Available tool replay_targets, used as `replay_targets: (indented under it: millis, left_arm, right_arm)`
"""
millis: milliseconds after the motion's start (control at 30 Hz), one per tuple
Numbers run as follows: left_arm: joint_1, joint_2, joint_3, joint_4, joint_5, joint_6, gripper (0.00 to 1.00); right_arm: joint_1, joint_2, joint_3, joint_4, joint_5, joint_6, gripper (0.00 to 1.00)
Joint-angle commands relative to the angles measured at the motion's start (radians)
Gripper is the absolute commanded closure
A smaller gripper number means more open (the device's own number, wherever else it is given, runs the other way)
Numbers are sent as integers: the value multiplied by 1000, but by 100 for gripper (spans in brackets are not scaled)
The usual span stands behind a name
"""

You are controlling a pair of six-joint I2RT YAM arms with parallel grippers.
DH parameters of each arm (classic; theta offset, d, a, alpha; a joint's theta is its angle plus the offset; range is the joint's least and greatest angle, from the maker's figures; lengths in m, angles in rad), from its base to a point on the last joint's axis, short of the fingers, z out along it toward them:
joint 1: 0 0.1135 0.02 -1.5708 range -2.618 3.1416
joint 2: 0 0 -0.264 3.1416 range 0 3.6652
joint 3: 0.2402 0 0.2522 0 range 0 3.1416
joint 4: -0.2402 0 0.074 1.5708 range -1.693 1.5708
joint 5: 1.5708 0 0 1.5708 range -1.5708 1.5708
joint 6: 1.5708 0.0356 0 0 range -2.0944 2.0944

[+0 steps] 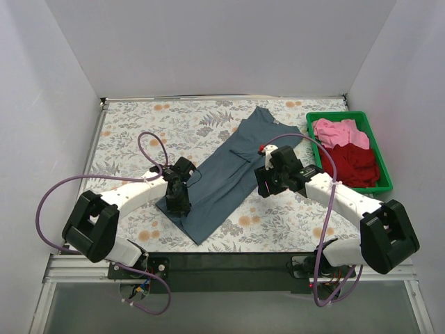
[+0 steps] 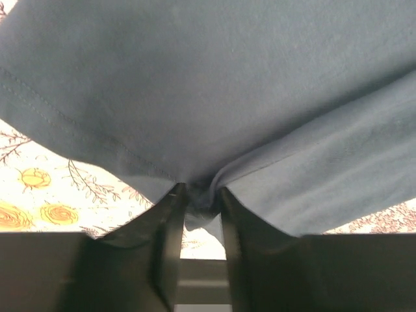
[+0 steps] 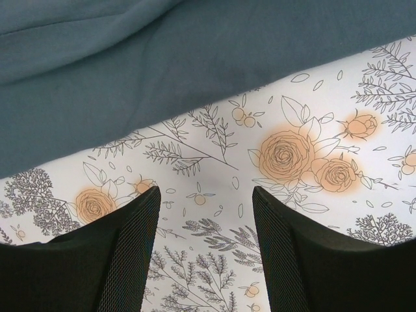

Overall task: Fold and stack the t-shirts
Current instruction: Fold the tshirt

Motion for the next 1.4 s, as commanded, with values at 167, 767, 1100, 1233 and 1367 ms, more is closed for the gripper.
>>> replay_targets:
  millis: [167, 767, 1100, 1233, 1367]
  left_arm:
    - [-7, -86, 2, -62, 55, -34, 88]
    - [-7, -64, 1, -158, -17, -152, 89]
    - [45, -47, 43, -182, -171, -166, 76]
    - [45, -38, 5, -166, -126, -153, 74]
    - [45, -61, -29, -160, -112, -159, 73]
  right_arm:
    - [-10, -29, -6, 31, -12, -6, 45]
    - [-114, 92, 87, 46, -35, 30, 46]
    - [-198, 144, 131, 62, -46, 62, 48]
    - [-231, 164, 166, 63, -50, 66, 48]
    - [-235, 194, 208, 77, -76, 65, 49]
